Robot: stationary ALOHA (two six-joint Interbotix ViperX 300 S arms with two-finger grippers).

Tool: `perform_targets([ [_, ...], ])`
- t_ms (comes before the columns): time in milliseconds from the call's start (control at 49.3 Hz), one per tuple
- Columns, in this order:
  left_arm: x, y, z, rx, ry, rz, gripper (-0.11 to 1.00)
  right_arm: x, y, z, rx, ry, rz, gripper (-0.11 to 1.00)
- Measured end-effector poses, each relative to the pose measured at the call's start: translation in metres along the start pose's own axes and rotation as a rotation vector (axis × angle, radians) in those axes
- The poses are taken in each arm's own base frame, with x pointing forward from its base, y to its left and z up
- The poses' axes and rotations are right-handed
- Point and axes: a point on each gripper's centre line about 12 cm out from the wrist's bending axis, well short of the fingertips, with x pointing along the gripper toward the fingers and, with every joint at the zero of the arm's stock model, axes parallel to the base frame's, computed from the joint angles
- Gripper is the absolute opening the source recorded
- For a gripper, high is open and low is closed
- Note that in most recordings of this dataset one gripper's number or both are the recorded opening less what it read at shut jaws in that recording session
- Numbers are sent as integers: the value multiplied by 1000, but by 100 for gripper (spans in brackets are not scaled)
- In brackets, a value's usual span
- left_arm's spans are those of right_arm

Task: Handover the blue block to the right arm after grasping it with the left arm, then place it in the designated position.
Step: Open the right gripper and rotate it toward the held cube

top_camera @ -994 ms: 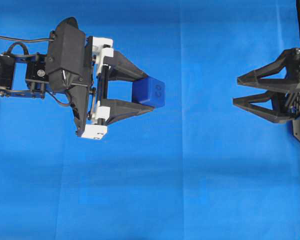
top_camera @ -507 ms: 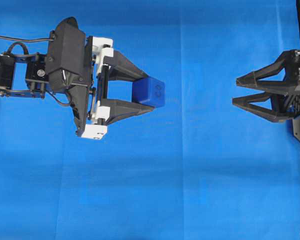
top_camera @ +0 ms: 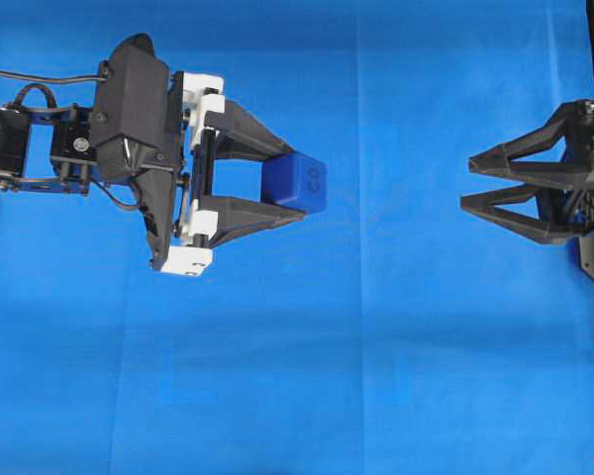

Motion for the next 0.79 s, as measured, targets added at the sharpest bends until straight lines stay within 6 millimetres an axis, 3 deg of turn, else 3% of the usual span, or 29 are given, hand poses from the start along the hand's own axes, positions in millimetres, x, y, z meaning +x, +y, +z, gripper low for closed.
perform_targets([
  [791, 0, 0, 0, 0, 0, 0, 48, 4, -1, 0, 2, 3, 6, 95],
])
